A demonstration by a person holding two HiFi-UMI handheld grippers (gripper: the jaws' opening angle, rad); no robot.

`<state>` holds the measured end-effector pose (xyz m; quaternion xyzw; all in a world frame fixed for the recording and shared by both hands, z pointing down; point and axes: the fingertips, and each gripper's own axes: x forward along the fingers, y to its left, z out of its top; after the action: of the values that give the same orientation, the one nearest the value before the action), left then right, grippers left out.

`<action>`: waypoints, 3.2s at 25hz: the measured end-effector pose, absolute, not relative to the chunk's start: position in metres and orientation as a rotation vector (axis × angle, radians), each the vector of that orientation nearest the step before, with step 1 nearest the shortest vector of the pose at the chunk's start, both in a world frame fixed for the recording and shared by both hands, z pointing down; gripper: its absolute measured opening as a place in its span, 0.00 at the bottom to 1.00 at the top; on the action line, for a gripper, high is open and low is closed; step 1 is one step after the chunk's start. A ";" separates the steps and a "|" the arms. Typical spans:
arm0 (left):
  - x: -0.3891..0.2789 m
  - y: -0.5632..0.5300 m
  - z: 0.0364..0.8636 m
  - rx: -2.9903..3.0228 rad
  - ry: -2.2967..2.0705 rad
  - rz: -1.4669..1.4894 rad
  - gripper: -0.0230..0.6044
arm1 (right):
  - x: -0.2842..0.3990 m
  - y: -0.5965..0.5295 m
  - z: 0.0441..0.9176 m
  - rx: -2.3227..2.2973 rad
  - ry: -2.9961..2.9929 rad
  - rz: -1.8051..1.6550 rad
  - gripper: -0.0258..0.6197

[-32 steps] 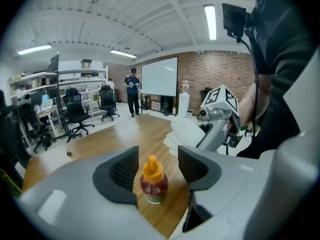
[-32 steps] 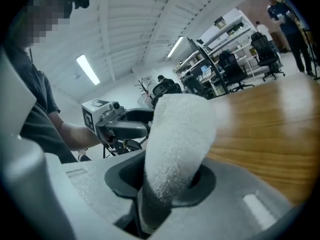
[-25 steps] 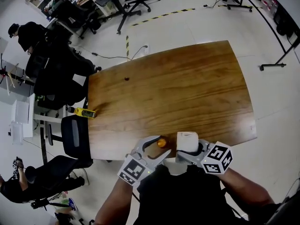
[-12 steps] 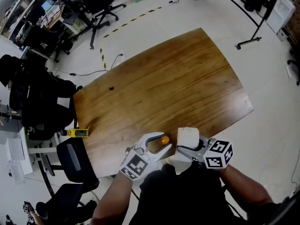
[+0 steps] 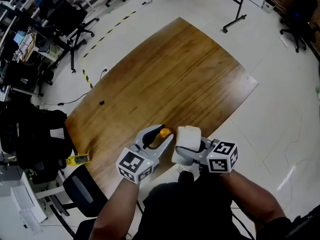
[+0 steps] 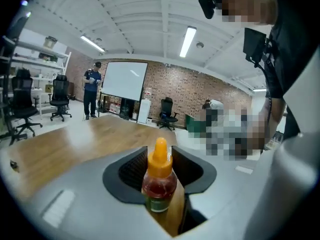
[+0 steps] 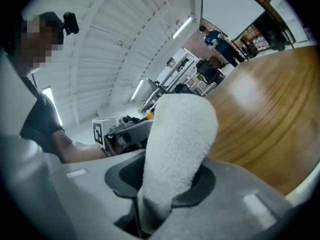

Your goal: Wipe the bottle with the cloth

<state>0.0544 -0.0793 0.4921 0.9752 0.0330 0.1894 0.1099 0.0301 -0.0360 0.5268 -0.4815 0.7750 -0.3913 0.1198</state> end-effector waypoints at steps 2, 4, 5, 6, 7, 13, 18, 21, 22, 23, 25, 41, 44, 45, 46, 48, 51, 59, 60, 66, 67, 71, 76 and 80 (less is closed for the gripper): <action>0.053 -0.081 0.494 2.844 0.074 0.529 0.31 | 0.025 -0.044 0.526 -1.471 2.243 -1.092 0.21; 0.052 -0.084 0.495 2.819 0.042 0.502 0.31 | 0.024 -0.048 0.529 -1.546 2.208 -1.054 0.21; 0.051 -0.085 0.493 2.804 0.026 0.490 0.31 | 0.025 -0.048 0.533 -1.576 2.181 -1.049 0.21; 0.050 -0.086 0.491 2.793 0.018 0.479 0.31 | 0.027 -0.048 0.537 -1.597 2.151 -1.054 0.21; 0.050 -0.086 0.489 2.787 0.018 0.472 0.31 | 0.030 -0.047 0.542 -1.613 2.120 -1.063 0.21; 0.047 -0.070 0.484 2.815 0.071 0.480 0.31 | 0.044 -0.041 0.566 -1.630 2.029 -1.111 0.21; 0.052 -0.059 0.488 2.845 0.117 0.494 0.31 | 0.040 -0.036 0.577 -1.590 2.040 -1.179 0.21; 0.052 -0.056 0.492 2.844 0.128 0.505 0.32 | 0.039 -0.035 0.594 -1.606 2.042 -1.289 0.21; 0.051 -0.056 0.492 2.835 0.125 0.505 0.32 | 0.038 -0.035 0.599 -1.616 2.046 -1.321 0.21; 0.051 -0.056 0.492 2.829 0.125 0.502 0.32 | 0.038 -0.034 0.601 -1.621 2.047 -1.345 0.21; 0.053 -0.055 0.491 2.824 0.132 0.499 0.32 | 0.039 -0.034 0.603 -1.626 2.042 -1.385 0.21; 0.053 -0.049 0.507 3.012 -0.154 0.670 0.34 | 0.138 -0.083 0.485 -1.355 1.790 -1.158 0.21; 0.058 -0.051 0.506 2.993 -0.186 0.661 0.33 | 0.125 -0.105 0.496 -1.301 1.813 -1.233 0.21; 0.058 -0.051 0.507 2.992 -0.188 0.660 0.33 | 0.122 -0.110 0.503 -1.313 1.829 -1.258 0.21; 0.059 -0.051 0.507 2.996 -0.187 0.662 0.33 | 0.120 -0.113 0.511 -1.336 1.850 -1.285 0.21; 0.060 -0.051 0.507 2.997 -0.190 0.657 0.33 | 0.114 -0.115 0.532 -1.406 1.917 -1.337 0.21; 0.056 -0.051 0.508 2.986 -0.198 0.642 0.33 | 0.104 -0.111 0.558 -1.512 2.019 -1.390 0.21; 0.060 -0.053 0.506 2.989 -0.199 0.624 0.33 | 0.103 -0.121 0.575 -1.676 2.461 -1.264 0.20; 0.060 -0.053 0.504 2.987 -0.206 0.610 0.33 | 0.103 -0.120 0.580 -1.684 2.471 -1.286 0.20; 0.060 -0.055 0.499 2.973 -0.220 0.578 0.33 | 0.104 -0.114 0.605 -1.853 2.647 -1.216 0.20; 0.060 -0.054 0.499 2.971 -0.222 0.577 0.33 | 0.103 -0.113 0.608 -1.889 2.728 -1.168 0.20; 0.066 -0.053 0.493 2.968 -0.232 0.558 0.33 | 0.105 -0.115 0.605 -1.898 3.019 -0.975 0.20; 0.069 -0.050 0.491 2.973 -0.228 0.559 0.33 | 0.123 -0.149 0.546 -1.497 2.892 -1.074 0.20; 0.071 -0.048 0.490 2.979 -0.215 0.554 0.33 | 0.096 -0.181 0.492 -0.848 2.716 -1.418 0.20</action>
<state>0.0711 -0.0483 0.4904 0.9793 -0.0708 0.1822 0.0518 0.0961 -0.1808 0.4920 -0.2667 0.8542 -0.4459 -0.0185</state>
